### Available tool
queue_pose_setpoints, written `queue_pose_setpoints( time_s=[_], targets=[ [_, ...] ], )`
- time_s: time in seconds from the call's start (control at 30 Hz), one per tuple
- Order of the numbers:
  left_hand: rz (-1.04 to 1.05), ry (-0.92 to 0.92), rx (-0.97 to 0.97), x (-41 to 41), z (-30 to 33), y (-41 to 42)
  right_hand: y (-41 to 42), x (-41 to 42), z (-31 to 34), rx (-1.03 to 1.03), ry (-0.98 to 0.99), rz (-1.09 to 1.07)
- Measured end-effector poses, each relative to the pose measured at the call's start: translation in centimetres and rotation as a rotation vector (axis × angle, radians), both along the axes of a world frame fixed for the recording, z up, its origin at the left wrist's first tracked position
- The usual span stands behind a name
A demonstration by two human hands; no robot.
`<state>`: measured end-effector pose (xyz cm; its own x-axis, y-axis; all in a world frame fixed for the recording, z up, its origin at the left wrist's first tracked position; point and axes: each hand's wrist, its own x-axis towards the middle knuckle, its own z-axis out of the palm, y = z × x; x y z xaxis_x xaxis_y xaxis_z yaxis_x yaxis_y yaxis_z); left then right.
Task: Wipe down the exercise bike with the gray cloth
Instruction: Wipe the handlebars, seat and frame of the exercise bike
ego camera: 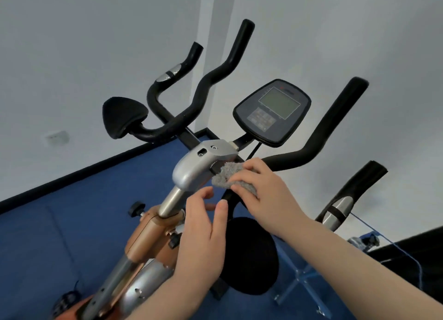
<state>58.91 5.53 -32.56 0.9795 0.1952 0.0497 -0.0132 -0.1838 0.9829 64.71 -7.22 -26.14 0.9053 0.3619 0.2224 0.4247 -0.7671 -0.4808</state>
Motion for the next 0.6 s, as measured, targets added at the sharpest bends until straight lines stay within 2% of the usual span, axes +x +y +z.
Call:
queue_pose_setpoints(
  time_s=[0.2,0.3,0.37,0.47,0.6],
  targets=[
    [0.078,0.016,-0.040,-1.9,-0.6,-0.8,0.0,-1.3,-0.2,-0.032,0.194,0.154],
    [0.069,0.066,-0.004,-2.6,-0.2,-1.2,-0.7,-1.4,0.6,-0.072,0.322,0.230],
    [0.039,0.086,0.073,-3.3,0.4,-1.2,-1.2,-1.5,1.3,-0.117,0.339,0.269],
    [0.071,0.023,0.271,-4.7,1.8,-0.7,-1.5,-2.0,1.6,-0.188,0.249,0.256],
    [0.186,0.007,0.328,-6.9,3.2,1.0,-1.2,-3.7,2.6,0.032,0.051,0.177]
  ],
)
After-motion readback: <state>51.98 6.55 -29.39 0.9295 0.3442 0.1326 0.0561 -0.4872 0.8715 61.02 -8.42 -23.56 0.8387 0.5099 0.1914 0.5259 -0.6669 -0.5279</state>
